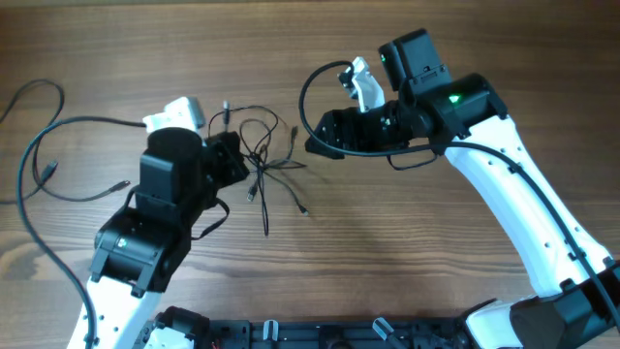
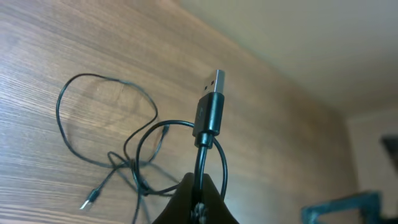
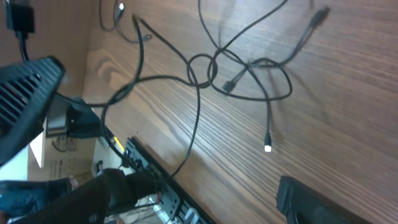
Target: Untangle cables
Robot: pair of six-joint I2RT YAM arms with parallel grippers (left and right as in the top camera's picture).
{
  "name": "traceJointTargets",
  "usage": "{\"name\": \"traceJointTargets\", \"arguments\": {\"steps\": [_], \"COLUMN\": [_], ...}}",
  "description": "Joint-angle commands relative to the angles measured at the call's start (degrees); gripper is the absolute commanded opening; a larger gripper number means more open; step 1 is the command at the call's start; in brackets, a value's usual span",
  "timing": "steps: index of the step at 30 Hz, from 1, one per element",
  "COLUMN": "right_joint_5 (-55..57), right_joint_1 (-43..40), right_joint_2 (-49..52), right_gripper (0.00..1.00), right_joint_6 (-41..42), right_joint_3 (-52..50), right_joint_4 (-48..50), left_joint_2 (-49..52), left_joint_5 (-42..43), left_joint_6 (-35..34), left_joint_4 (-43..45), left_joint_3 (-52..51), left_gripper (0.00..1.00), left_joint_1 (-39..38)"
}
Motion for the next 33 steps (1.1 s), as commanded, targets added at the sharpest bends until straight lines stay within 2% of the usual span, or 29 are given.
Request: {"name": "traceJointTargets", "arguments": {"steps": [1, 4, 6, 10, 12, 16, 18, 19, 20, 21, 22, 23, 25, 26, 27, 28, 29, 33], "right_joint_5": [-4.68, -4.5, -2.64, 4.83, 7.32, 11.1, 13.14, 13.73, 14.67, 15.58, 16.37, 16.48, 16.44, 16.2, 15.52, 13.94, 13.25, 10.56], "right_joint_1": [3.37, 7.26, 9.4, 13.77, 15.67, 17.68, 17.81, 17.81, 17.77, 17.68, 17.62, 17.46, 16.81, 16.41, 16.02, 15.08, 14.58, 12.11], "right_joint_2": [0.92, 0.98, 1.07, 1.62, 2.8, 5.38, 6.56, 6.71, 6.8, 6.8, 6.73, 6.71, 6.14, 5.33, 4.46, 2.4, 1.07, -6.78], "right_gripper": [0.88, 0.88, 0.88, 0.88, 0.88, 0.82, 0.69, 0.57, 0.41, 0.18, 0.05, 0.04, 0.04, 0.04, 0.04, 0.04, 0.04, 0.04], "right_joint_6": [-2.25, -3.34, -2.58, 3.85, 5.88, 8.07, 8.81, 8.76, 8.81, 8.79, 8.83, 8.83, 8.83, 8.83, 8.81, 8.98, 9.64, 12.17], "right_joint_3": [-0.37, -0.39, -0.44, -1.31, -1.4, -1.4, -1.4, -1.4, -1.4, -1.4, -1.4, -1.38, -1.33, -1.25, -0.98, -0.28, 0.17, 1.53], "right_joint_4": [2.29, 5.25, 7.06, 10.8, 12.02, 13.46, 13.81, 13.97, 14.01, 14.1, 14.14, 14.29, 14.25, 13.86, 13.25, 12.02, 11.41, 11.56], "left_joint_2": [-0.85, -0.76, -0.76, -0.79, -0.83, -0.83, -0.96, -1.18, -1.29, -1.62, -2.01, -2.36, -2.71, -2.69, -2.64, -2.29, -2.23, -1.7], "left_joint_5": [-4.74, -4.87, -4.87, -4.85, -4.85, -4.9, -4.87, -4.85, -4.85, -4.85, -4.87, -4.87, -4.9, -4.87, -4.85, -4.61, -4.5, -1.29], "left_joint_6": [-12.87, -19.82, -21.77, -23.43, -26.99, -30.51, -30.51, -30.49, -30.47, -30.45, -30.4, -30.36, -29.7, -27.74, -25.46, -20.41, -18.01, -9.55], "left_joint_4": [0.81, 1.07, 1.46, 4.13, 5.11, 5.44, 5.57, 5.55, 5.55, 5.57, 5.53, 5.31, 4.63, 4.39, 4.26, 3.67, 2.91, -0.15], "left_joint_3": [0.22, 0.22, 0.22, 0.22, 0.22, 0.22, 0.22, 0.22, 0.22, 0.22, 0.22, 0.22, 0.22, 0.22, 0.22, 0.22, 0.22, 0.22], "left_gripper": [0.04, 0.04, 0.04, 0.04, 0.04, 0.04, 0.04, 0.04, 0.04, 0.05, 0.16, 0.24, 0.48, 0.68, 0.83, 0.96, 1.0, 1.0], "left_joint_1": [1.64, 2.4, 2.4, 2.4, 2.4, 2.45, 3.17, 3.61, 4.09, 4.59, 5.2, 5.99, 7.69, 8.61, 9.18, 9.86, 10.08, 10.16]}}
